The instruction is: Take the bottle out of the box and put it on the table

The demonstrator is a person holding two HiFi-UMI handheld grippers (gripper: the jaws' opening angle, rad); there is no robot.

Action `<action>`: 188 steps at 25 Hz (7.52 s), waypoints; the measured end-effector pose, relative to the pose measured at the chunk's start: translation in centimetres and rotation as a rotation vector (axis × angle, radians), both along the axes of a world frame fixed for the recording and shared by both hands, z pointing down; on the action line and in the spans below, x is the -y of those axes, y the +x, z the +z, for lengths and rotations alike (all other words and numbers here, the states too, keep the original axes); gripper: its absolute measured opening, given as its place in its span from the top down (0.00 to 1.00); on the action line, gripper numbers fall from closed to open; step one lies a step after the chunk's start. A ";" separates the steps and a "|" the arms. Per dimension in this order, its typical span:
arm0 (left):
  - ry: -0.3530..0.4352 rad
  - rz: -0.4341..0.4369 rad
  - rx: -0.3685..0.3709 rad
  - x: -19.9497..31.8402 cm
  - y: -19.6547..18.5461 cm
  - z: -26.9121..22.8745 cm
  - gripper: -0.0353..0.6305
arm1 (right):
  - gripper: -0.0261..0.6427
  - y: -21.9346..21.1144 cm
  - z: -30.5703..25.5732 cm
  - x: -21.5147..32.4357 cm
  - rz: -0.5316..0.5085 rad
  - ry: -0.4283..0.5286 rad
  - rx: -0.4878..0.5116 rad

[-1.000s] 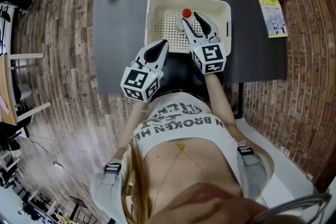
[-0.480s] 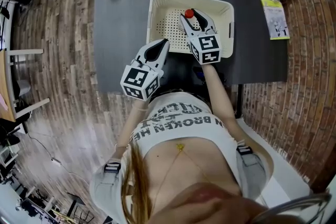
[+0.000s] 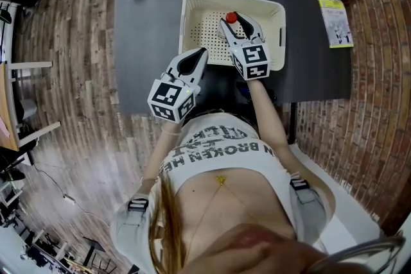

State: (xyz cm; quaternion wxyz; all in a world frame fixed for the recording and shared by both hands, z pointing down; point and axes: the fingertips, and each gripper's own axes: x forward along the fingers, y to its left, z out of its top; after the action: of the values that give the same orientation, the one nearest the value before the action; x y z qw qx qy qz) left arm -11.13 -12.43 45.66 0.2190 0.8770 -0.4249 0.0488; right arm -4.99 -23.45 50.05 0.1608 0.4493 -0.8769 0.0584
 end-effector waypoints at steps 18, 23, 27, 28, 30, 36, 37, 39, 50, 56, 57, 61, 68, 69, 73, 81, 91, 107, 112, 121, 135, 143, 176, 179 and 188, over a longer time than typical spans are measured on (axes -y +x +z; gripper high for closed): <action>-0.022 0.005 0.001 -0.5 0.4 0.8 0.94 | 0.71 0.4 0.1 -0.1 0.012 0.012 0.044; -0.026 0.005 -0.010 -0.6 0.2 0.8 0.94 | 0.71 0.3 0.1 -0.3 0.012 0.018 0.047; -0.028 0.004 -0.012 -0.7 0.2 0.9 0.94 | 0.71 0.2 0.1 -0.3 0.010 0.018 0.045; -0.029 0.004 -0.013 -0.7 0.2 0.9 0.94 | 0.71 0.3 0.1 -0.3 0.009 0.018 0.045; -0.030 0.004 -0.012 -0.7 0.2 0.9 0.94 | 0.71 0.3 0.1 -0.3 0.009 0.018 0.048; -0.028 -0.001 -0.015 -0.6 0.1 0.9 0.94 | 0.71 0.3 0.1 -0.2 0.005 0.021 0.048; -0.027 -0.001 -0.016 -0.6 0.1 0.9 0.94 | 0.71 0.3 0.1 -0.2 0.005 0.019 0.048; -0.025 0.002 -0.016 -0.6 0.1 0.8 0.94 | 0.71 0.3 0.0 -0.1 0.007 0.015 0.052; -0.019 -0.008 -0.018 -1.6 -1.2 0.5 0.94 | 0.73 -0.4 -2.4 -1.2 -0.074 0.003 0.038; -0.004 -0.015 -0.021 -1.9 -1.5 0.4 0.94 | 0.73 -0.8 -6.6 -2.2 -0.117 0.040 0.055; -0.003 -0.014 -0.019 -2.0 -1.5 0.5 0.94 | 0.73 -0.9 -7.3 -2.4 -0.125 0.047 0.057; -0.012 -0.001 -0.015 -2.4 -1.3 0.9 0.94 | 0.73 -1.0 -9.9 -3.0 -0.147 0.060 0.065; -0.006 0.009 -0.014 -2.8 -1.3 0.7 0.94 | 0.73 -1.0 -13.8 -3.7 -0.170 0.076 0.070; -0.003 0.009 -0.014 -2.8 -1.4 0.6 0.94 | 0.73 -1.0 -14.2 -3.8 -0.171 0.079 0.069; 0.006 0.009 -0.012 -2.8 -1.6 0.4 0.94 | 0.73 -1.1 -15.6 -4.1 -0.176 0.092 0.074; 0.009 -0.013 -0.017 -3.5 -1.9 0.1 0.94 | 0.73 -1.2 -16.3 -4.9 -0.186 0.084 0.069; 0.006 -0.013 -0.027 -4.6 -2.1 0.2 0.94 | 0.73 -0.8 -16.3 -6.0 -0.175 0.077 0.068; -0.023 -0.015 -0.011 -4.3 -1.5 0.8 0.94 | 0.73 3.5 -16.8 -5.8 -0.083 0.083 0.112; -0.035 -0.024 -0.008 -3.5 1.1 0.5 0.94 | 0.73 7.3 -16.7 -5.1 -0.066 0.071 0.114; -0.059 -0.050 -0.006 -2.6 6.1 0.4 0.94 | 0.73 14.2 -17.0 -3.8 -0.040 0.063 0.104; -0.075 -0.056 0.016 -1.7 11.7 0.8 0.94 | 0.73 24.0 -17.6 -3.3 0.041 0.096 0.115; -0.069 -0.076 0.007 -1.7 14.1 0.8 0.94 | 0.73 28.5 -17.3 -3.1 0.071 0.098 0.107; -0.067 -0.182 0.005 -2.0 17.3 0.9 0.94 | 0.74 30.5 -10.6 -1.3 -0.029 0.004 0.075; -0.077 -0.190 0.006 -2.3 17.1 1.1 0.94 | 0.74 30.6 -8.6 -1.1 -0.024 -0.026 0.059; -0.095 -0.202 0.008 -2.7 16.8 1.7 0.94 | 0.74 30.5 -3.8 -0.9 -0.011 -0.089 0.025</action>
State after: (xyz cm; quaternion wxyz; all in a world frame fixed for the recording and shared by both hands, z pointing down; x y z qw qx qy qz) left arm 5.64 -9.75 47.37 0.2626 0.8180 -0.5093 0.0502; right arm 25.54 -22.55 46.27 0.1703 0.4362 -0.8777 0.1021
